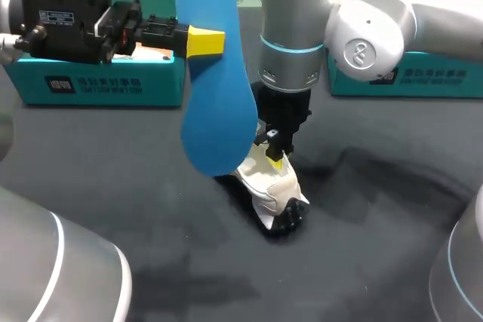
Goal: Take the shoe out of the shoebox, open the shoe tongue, remove and reinsert the insole, then place the shoe into the shoebox
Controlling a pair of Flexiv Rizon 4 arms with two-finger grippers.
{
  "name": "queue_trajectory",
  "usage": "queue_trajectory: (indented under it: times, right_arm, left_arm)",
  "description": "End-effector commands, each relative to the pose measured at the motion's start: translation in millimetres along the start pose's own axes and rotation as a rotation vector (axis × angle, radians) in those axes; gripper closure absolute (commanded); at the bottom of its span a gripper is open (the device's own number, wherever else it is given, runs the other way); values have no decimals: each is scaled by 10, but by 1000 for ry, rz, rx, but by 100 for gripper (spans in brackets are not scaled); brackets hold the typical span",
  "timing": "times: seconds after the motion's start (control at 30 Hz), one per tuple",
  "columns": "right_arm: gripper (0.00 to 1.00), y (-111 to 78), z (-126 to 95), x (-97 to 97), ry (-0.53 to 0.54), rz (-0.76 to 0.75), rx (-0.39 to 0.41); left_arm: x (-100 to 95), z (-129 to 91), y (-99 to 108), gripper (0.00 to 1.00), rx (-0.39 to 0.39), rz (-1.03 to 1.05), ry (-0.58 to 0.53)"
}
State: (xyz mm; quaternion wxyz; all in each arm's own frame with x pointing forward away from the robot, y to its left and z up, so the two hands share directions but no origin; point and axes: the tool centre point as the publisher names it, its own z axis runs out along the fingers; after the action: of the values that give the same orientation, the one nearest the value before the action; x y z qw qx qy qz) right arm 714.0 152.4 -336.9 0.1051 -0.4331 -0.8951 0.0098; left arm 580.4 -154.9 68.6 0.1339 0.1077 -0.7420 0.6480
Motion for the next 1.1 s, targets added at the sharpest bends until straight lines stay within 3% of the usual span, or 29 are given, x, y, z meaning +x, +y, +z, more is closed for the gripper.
queue_trajectory:
  times: [0.03,0.37,0.4,0.53,1.1]
  right_arm:
    - [100,-110,-24,32,98,375,-61]
    - [100,-110,-24,32,98,375,-61]
    - [100,-84,-21,29,115,432,-55]
    - [100,45,39,82,100,421,-57]
    - [100,144,257,-40,150,413,-64]
  left_arm:
    - [-8,13,-2,100,-1,0,2]
    - [-8,13,-2,100,-1,0,2]
    - [-8,13,-2,100,-1,0,2]
    - [-8,13,-2,100,-1,0,2]
    - [-8,13,-2,100,-1,0,2]
